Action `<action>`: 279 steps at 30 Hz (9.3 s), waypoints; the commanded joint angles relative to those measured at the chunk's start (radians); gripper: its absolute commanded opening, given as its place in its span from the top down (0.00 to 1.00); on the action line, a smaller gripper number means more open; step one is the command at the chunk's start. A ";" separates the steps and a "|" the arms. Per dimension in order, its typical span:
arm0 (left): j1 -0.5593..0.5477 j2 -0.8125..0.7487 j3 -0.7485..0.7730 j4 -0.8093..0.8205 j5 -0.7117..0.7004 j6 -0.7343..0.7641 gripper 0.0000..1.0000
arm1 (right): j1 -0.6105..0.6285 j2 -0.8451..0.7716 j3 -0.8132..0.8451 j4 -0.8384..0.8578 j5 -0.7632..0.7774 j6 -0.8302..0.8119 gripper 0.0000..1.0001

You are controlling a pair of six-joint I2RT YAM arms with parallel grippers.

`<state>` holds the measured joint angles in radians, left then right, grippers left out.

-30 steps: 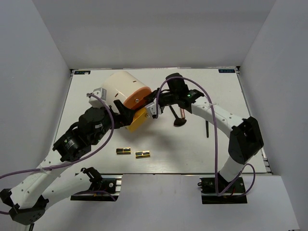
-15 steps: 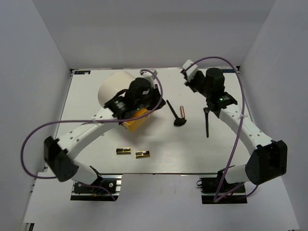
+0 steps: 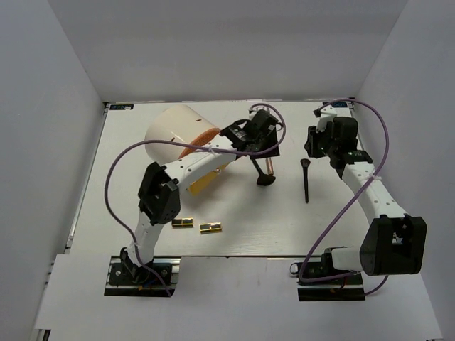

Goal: Organize the makeup

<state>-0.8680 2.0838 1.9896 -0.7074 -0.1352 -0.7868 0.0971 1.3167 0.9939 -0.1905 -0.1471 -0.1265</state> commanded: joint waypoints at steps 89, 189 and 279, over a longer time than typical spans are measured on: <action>-0.039 -0.702 -0.422 -0.208 -0.449 0.581 0.95 | -0.122 -0.145 -0.172 0.046 -0.275 0.139 0.75; -0.029 -1.420 -0.991 -0.110 -0.567 0.052 0.22 | 0.000 0.343 -0.087 -0.073 0.126 -0.038 0.84; -0.029 -1.522 -1.058 -0.106 -0.552 0.001 0.21 | 0.607 0.446 0.641 -0.710 -0.574 -1.616 1.00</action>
<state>-0.8997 0.5556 0.9234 -0.8299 -0.6918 -0.7826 0.7078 1.7168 1.6146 -0.7582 -0.7647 -1.6932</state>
